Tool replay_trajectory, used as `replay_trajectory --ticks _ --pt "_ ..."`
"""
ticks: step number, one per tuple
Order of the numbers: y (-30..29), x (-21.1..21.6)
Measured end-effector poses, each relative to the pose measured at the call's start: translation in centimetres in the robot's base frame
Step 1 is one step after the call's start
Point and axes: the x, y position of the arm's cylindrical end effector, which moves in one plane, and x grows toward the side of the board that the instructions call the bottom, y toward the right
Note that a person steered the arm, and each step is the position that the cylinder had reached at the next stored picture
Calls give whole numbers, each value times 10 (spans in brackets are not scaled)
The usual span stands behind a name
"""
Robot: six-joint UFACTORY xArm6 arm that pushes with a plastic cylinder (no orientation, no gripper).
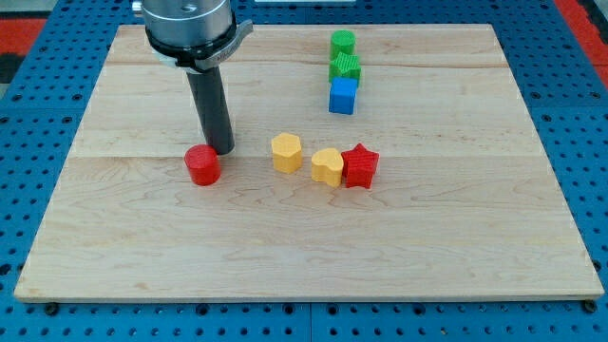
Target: Move the triangle below the cube
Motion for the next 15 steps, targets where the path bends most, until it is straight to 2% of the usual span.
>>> replay_trajectory --ticks 1,2,3,4,6,12,15 --pt "-29 11" --pt "-65 -4" --pt "-66 -50" --pt "-38 -62" --pt "-40 -14" --pt "49 -40" --pt "52 -29"
